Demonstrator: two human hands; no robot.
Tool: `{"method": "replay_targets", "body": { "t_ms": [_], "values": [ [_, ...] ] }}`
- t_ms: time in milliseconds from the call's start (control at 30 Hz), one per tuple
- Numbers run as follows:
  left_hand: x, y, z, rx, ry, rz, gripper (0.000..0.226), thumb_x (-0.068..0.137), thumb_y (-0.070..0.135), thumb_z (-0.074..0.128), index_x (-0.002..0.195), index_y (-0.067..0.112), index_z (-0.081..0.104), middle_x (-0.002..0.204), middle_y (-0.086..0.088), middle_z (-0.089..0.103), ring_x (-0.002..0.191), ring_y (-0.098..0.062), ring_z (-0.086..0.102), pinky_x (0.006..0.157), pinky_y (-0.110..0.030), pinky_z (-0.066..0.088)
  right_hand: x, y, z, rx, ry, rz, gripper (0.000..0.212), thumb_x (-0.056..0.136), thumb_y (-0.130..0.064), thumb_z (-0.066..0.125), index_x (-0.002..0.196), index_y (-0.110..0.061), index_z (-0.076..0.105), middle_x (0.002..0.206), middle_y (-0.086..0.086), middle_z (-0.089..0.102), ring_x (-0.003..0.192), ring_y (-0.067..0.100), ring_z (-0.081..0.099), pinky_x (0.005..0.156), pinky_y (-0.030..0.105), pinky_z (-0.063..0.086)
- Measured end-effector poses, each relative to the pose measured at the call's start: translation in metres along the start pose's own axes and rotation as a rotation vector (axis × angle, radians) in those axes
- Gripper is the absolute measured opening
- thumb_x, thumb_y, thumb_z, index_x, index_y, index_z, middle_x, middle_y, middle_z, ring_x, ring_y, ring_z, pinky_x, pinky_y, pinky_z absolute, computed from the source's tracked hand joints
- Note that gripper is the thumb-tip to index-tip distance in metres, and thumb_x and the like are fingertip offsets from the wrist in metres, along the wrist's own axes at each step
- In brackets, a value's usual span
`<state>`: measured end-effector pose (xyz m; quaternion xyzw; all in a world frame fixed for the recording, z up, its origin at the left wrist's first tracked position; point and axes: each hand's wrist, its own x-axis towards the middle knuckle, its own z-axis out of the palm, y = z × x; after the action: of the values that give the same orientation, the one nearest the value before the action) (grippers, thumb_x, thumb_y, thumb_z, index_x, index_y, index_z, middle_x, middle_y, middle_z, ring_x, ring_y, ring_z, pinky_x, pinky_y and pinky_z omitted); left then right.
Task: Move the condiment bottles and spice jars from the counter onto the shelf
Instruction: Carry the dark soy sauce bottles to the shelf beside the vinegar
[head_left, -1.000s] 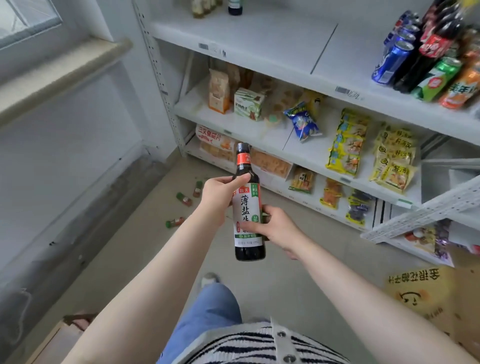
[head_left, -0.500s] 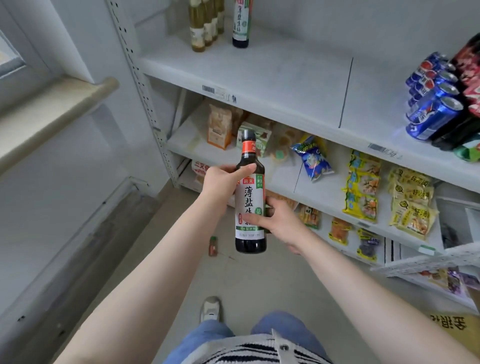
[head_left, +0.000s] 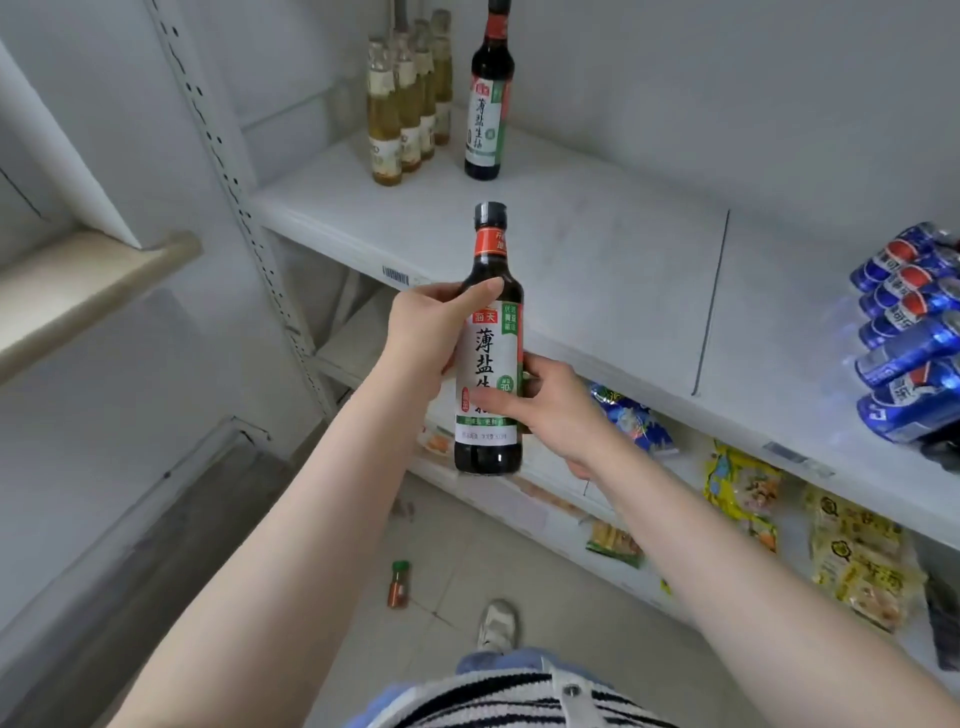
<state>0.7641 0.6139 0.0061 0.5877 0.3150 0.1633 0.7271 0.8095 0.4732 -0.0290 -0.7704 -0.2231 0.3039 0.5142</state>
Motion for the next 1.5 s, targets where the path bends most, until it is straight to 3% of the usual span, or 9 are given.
{"method": "replay_targets", "body": {
  "t_ms": [100,200,300,467,667,1000,1133,1367,1500],
  "values": [
    [0.021,0.022,0.021,-0.014,0.038,0.024,0.028,0.077,0.029,0.077,0.099,0.014,0.067,0.082,-0.002,0.074,0.064,-0.011,0.072,0.052,-0.023,0.055,0.034,-0.014,-0.027,0.016,-0.036,-0.012,0.047,0.07,-0.03,0.083,0.112,-0.019,0.064,0.104,-0.002,0.073,0.096,0.013,0.07,0.089,0.04,0.056],
    [0.043,0.039,0.032,-0.027,0.074,0.049,0.033,0.076,0.032,0.078,0.102,0.015,0.067,0.091,-0.005,0.075,0.083,-0.021,0.073,0.079,-0.042,0.059,0.065,-0.028,-0.047,-0.016,-0.067,-0.059,0.052,0.069,-0.03,0.084,0.115,-0.018,0.062,0.105,-0.001,0.073,0.097,0.015,0.07,0.089,0.042,0.056],
    [0.065,0.055,0.038,-0.012,0.1,0.08,0.022,0.077,0.031,0.077,0.094,0.02,0.067,0.093,-0.003,0.075,0.089,-0.02,0.071,0.09,-0.042,0.055,0.091,-0.039,-0.056,-0.019,-0.059,-0.098,0.052,0.067,-0.029,0.084,0.113,-0.019,0.063,0.105,-0.002,0.073,0.097,0.015,0.069,0.089,0.042,0.056],
    [0.105,0.078,0.046,-0.014,0.093,0.138,0.022,0.081,0.028,0.074,0.101,0.021,0.066,0.095,0.002,0.073,0.089,-0.014,0.069,0.083,-0.03,0.054,0.143,-0.053,-0.066,-0.017,0.0,-0.129,0.055,0.063,-0.031,0.086,0.112,-0.022,0.064,0.105,-0.002,0.073,0.098,0.017,0.069,0.089,0.042,0.056],
    [0.166,0.095,0.037,0.03,0.052,0.198,0.021,0.086,0.026,0.069,0.106,0.024,0.065,0.098,0.005,0.072,0.087,-0.007,0.067,0.068,-0.021,0.049,0.205,-0.069,-0.061,0.005,0.069,-0.135,0.052,0.065,-0.025,0.086,0.11,-0.021,0.061,0.105,-0.002,0.072,0.097,0.015,0.069,0.085,0.032,0.056],
    [0.277,0.108,0.01,0.152,-0.056,0.297,0.043,0.083,0.015,0.071,0.125,0.017,0.062,0.117,0.002,0.068,0.111,-0.014,0.063,0.095,-0.033,0.048,0.316,-0.075,-0.029,0.116,0.242,-0.102,0.057,0.058,-0.017,0.088,0.107,-0.023,0.059,0.101,-0.006,0.072,0.091,0.013,0.069,0.085,0.041,0.057],
    [0.304,0.111,0.004,0.166,-0.096,0.324,0.049,0.082,0.01,0.072,0.129,0.012,0.059,0.12,0.001,0.067,0.11,-0.011,0.064,0.096,-0.03,0.049,0.341,-0.08,-0.024,0.114,0.298,-0.111,0.055,0.061,-0.013,0.087,0.106,-0.023,0.059,0.098,-0.01,0.069,0.086,0.002,0.065,0.08,0.03,0.054],
    [0.328,0.114,0.002,0.141,-0.174,0.367,0.054,0.081,-0.001,0.07,0.133,0.008,0.055,0.119,0.001,0.066,0.099,0.004,0.065,0.085,-0.013,0.051,0.372,-0.083,-0.023,0.027,0.382,-0.124,0.057,0.06,-0.019,0.088,0.108,-0.024,0.058,0.105,-0.005,0.071,0.097,0.015,0.067,0.087,0.041,0.055],
    [0.338,0.114,-0.002,0.126,-0.186,0.35,0.057,0.082,0.001,0.07,0.136,0.007,0.052,0.128,-0.007,0.064,0.114,-0.013,0.063,0.099,-0.031,0.05,0.378,-0.086,-0.024,-0.007,0.393,-0.143,0.057,0.061,-0.02,0.088,0.109,-0.022,0.056,0.107,-0.003,0.07,0.098,0.016,0.066,0.087,0.041,0.055]
  ]
}}
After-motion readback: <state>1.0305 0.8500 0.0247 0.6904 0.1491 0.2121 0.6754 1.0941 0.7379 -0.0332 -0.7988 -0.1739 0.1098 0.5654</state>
